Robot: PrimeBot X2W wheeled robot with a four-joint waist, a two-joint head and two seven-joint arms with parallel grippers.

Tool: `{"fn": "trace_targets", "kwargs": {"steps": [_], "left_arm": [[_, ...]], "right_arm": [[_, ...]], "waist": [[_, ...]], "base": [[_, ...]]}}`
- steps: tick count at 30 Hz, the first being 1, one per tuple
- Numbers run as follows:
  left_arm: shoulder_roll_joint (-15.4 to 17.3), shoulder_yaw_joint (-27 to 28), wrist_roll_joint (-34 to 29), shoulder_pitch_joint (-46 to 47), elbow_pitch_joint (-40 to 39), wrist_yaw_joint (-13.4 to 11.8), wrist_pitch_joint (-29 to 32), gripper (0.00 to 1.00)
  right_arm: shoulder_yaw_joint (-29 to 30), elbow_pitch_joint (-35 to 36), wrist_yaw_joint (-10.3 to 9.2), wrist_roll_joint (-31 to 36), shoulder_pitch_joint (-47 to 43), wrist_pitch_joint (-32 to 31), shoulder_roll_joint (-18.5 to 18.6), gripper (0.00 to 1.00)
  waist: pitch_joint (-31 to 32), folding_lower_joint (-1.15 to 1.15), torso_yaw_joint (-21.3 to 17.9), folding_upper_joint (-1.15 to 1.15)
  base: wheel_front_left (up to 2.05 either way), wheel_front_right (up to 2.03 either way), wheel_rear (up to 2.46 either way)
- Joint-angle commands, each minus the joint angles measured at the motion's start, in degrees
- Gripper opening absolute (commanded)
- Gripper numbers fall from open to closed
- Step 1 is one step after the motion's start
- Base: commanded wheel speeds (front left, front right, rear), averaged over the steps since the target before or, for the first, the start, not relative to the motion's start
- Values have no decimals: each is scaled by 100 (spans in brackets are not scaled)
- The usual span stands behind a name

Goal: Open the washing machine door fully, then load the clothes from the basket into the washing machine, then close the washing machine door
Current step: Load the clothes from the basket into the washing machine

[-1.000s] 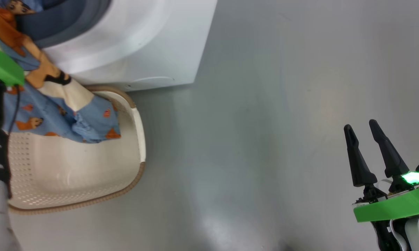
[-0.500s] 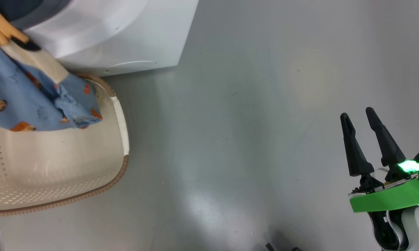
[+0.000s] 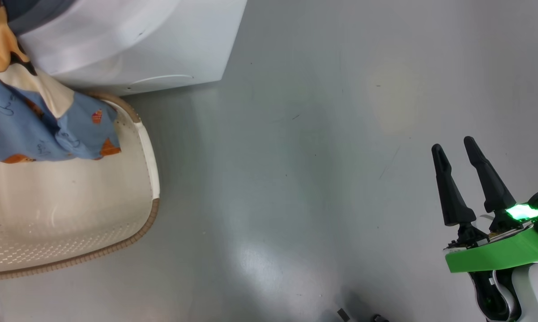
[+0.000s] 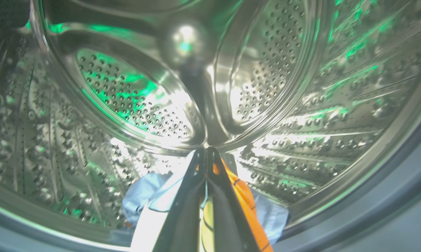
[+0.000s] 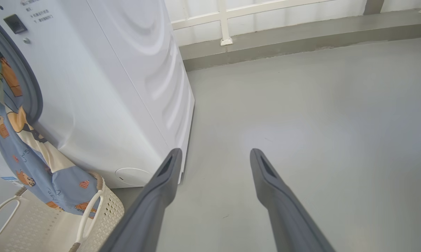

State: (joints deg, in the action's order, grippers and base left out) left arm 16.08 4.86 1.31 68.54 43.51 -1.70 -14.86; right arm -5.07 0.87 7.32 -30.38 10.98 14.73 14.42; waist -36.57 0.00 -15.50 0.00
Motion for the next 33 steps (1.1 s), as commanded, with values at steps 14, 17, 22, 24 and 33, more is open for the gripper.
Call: {"fn": "trace_targets", "kwargs": {"steps": [14,17,22,24,33], "left_arm": [[185,21,164,264,882,111,-14,100],[122,22,204,185,838,129,-14,100],[-29,90,325,-63,594,185,-14,100],[-105,178,417,-227,423,212,-14,100],[-348,225,302,-1309,-496,280,-14,100]], "right_arm": [[-118,114,17,-12,-76,27,128,100],[-116,119,17,-7,-84,27,158,100],[-110,132,17,9,-107,27,203,100],[-102,131,17,15,-118,27,222,100],[-2,163,17,36,-222,27,316,100]], "waist": [[109,0,140,0],[143,0,192,0],[213,0,285,0],[254,0,323,0],[407,0,504,0]], "base": [[0,0,0],[0,0,0],[0,0,0],[0,0,0],[0,0,0]]}}
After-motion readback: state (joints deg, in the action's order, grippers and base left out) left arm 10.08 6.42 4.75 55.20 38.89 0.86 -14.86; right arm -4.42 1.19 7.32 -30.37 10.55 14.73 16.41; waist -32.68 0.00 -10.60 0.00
